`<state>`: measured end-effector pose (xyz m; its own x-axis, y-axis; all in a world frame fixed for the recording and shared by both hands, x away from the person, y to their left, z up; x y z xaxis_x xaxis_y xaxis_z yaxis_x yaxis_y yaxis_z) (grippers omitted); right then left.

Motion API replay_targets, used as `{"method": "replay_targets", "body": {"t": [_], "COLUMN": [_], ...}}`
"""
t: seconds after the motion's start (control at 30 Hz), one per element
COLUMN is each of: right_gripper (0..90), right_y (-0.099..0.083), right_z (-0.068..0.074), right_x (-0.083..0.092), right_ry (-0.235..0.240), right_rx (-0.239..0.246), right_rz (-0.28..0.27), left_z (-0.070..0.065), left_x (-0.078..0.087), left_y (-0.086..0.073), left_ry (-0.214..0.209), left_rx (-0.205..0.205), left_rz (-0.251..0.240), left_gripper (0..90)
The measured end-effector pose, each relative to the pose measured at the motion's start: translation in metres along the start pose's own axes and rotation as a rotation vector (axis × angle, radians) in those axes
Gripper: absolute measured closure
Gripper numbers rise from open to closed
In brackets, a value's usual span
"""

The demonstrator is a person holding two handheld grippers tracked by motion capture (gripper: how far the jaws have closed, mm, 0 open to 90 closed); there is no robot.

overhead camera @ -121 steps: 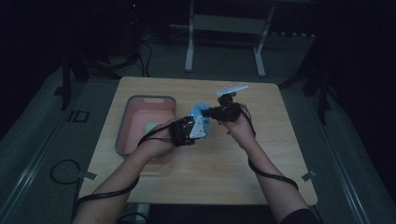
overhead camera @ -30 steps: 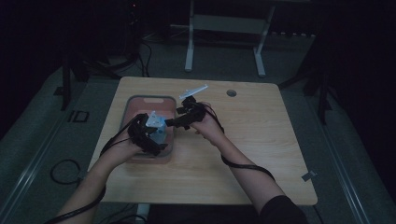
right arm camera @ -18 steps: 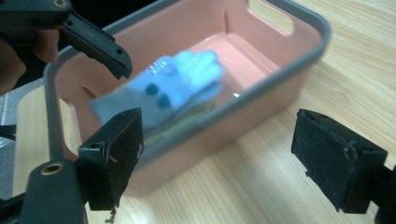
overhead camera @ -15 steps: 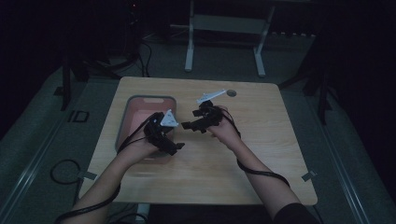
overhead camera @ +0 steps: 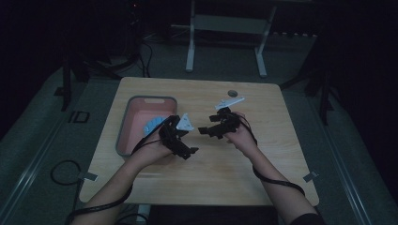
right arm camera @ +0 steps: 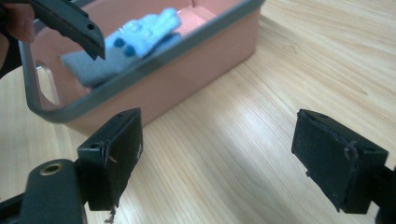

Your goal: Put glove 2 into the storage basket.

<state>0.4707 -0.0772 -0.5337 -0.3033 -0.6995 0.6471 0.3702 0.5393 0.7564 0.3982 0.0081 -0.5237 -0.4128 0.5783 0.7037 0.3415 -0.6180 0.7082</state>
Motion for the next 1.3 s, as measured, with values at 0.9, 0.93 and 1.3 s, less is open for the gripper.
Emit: {"method": "replay_targets", "body": {"t": [0.9, 0.93, 1.3], "right_gripper": [16.6, 16.5, 16.5], "right_y": [-0.067, -0.070, -0.101], "right_z": [-0.022, -0.022, -0.016], "right_x": [0.042, 0.043, 0.043], "right_ry": [-0.059, -0.058, -0.031], "right_rx": [-0.064, -0.065, -0.089], "right_rz": [-0.018, -0.018, -0.037], "left_z": [-0.059, -0.062, -0.083], "left_x": [-0.047, -0.049, -0.068], "left_y": [0.014, 0.013, 0.006], "left_ry": [-0.112, -0.116, -0.180], "left_rx": [-0.078, -0.080, -0.102], "left_rz": [-0.015, -0.014, -0.021], "left_gripper": [2.6, 2.6, 2.6]}}
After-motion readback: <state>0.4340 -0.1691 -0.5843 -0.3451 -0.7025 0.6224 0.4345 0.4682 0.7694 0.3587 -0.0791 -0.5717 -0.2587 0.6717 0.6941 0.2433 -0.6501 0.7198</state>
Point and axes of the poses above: each handheld gripper's, and its own axes: x roughly backward along the jaws, y roughly out of its top, z roughly to its left, the point moved 10 cm from there along -x, roughly forward along the jaws, and after that the axes turned 6 degrees about x, right-handed, at the moved point
